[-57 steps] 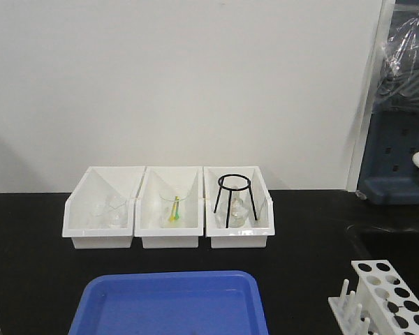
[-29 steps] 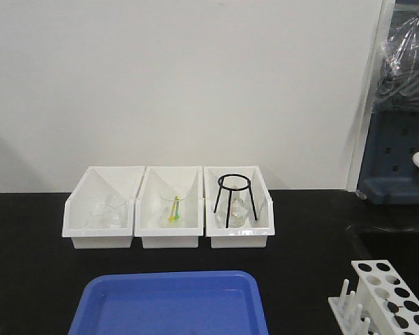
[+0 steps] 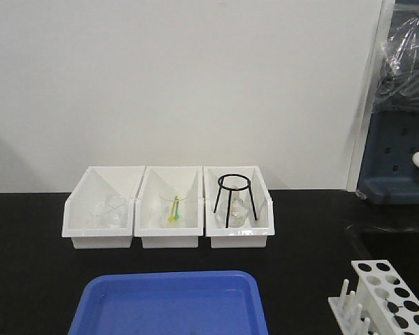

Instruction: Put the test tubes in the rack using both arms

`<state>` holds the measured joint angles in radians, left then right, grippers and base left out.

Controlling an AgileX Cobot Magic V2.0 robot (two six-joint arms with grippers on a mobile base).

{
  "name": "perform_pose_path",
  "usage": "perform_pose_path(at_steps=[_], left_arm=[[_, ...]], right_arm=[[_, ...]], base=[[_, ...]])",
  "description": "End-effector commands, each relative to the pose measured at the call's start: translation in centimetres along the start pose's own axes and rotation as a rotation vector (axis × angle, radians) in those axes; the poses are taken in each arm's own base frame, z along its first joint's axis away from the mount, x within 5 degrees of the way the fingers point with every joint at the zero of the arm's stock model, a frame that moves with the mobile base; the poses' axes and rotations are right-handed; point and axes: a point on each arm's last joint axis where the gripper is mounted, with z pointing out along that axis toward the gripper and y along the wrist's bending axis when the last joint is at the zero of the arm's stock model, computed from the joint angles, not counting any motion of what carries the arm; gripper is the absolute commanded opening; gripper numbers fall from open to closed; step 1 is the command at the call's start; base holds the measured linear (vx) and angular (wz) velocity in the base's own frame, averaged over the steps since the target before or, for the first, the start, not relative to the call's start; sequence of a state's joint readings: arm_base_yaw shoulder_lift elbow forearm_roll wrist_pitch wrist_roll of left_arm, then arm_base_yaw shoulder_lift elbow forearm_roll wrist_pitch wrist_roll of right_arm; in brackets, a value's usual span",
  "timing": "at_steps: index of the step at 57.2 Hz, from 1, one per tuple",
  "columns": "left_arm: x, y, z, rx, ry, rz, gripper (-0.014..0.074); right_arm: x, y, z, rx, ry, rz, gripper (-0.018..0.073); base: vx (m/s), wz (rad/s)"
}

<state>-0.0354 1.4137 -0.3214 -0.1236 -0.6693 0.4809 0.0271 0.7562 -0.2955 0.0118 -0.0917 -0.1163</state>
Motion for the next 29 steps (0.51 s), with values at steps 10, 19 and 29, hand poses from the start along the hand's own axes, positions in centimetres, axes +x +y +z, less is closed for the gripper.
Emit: perform_pose_path(at_steps=[10,19,29], left_arm=[[-3.1,1.1,0.7,-0.076,-0.175,-0.006,0.0582],[-3.6,1.0,2.2,-0.052,-0.170,-0.016,0.0582],[-3.4,0.9,2.3,-0.044,-0.155,-0.031,0.0582]], right_arm=[[-2.0,-0.3,-0.1,0.019,-0.123,0.001,0.0431],[-2.0,-0.3,-0.1,0.019,-0.123,0.001,0.0431],[-2.0,-0.3,-0.1,0.020,-0.124,0.001,0.0431]], base=[[0.00,0.00],[0.00,0.00],[0.00,0.00]])
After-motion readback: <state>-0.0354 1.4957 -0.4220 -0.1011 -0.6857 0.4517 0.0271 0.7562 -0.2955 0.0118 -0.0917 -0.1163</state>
